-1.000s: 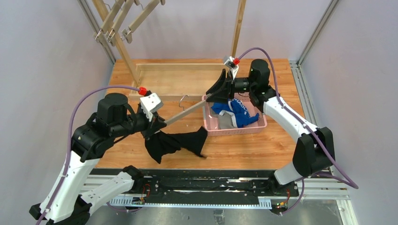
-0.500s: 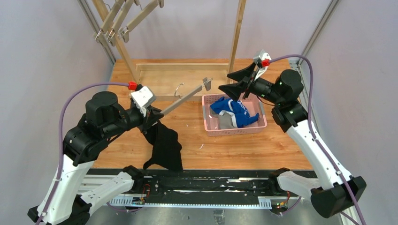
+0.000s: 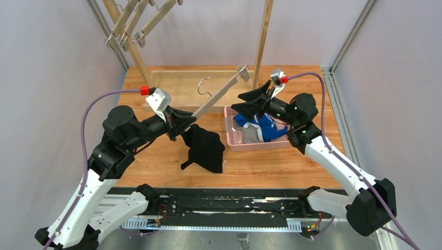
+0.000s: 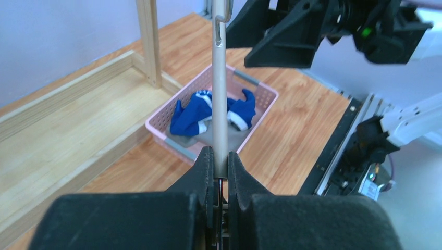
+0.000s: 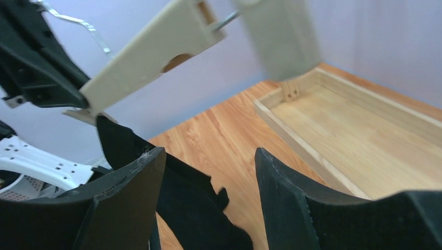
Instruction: Remove the underwear clipped to the hanger
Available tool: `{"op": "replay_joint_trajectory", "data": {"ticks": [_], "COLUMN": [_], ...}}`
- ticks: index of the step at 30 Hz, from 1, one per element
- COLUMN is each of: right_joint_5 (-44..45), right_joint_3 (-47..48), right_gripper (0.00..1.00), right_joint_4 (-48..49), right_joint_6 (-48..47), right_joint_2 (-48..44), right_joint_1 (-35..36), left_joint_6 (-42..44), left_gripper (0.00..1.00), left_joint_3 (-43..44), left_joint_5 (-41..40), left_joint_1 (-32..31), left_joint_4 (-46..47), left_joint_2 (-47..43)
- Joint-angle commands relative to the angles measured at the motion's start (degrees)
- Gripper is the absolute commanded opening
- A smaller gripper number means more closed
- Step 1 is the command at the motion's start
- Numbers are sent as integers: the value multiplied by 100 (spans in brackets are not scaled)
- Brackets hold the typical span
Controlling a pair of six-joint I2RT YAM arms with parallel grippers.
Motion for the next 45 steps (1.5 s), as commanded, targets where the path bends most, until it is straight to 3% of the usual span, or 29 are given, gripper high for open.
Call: {"op": "replay_joint_trajectory", "data": {"ticks": [1,15,20,28,33,39,42,45], "right_joint_5": [12,117,130,106,74,-37,-93,-163], "right_joint_3": [140,331,511,856,938,1080,1179,1278], "right_gripper": [65,65,65,63,53,50,39,36], "right_joint_4": [1508,4003,4865,5355,5364,5311,5311,5403], "right_joint_6": [365,1707,2319,2781,2847,2927,3019,3179], "right_joint_2": [145,1123,1582,2048,2074,2132,2193,2274], "right_joint_1": [327,334,329,334,334,330,329,331], "left_joint_6": [-693,-2067,-2108,-2241,-2246,-2346,-2378,-2404], "left_gripper": [0,0,0,0,0,0,0,0], "left_joint_3": [-187,-1267,-1369,-1509,-1531,-1535,-1552,-1551], "left_joint_5": [101,396,382,394,259,326,313,307], "left_joint_1": [-25,-25,-25,-25,-25,-25,-25,-25], "left_joint_4": [1458,3564,3661,3857,3857,3978,4060,4123], "left_joint_2": [-76,-4,-7,-77,-31,96,135,180]}}
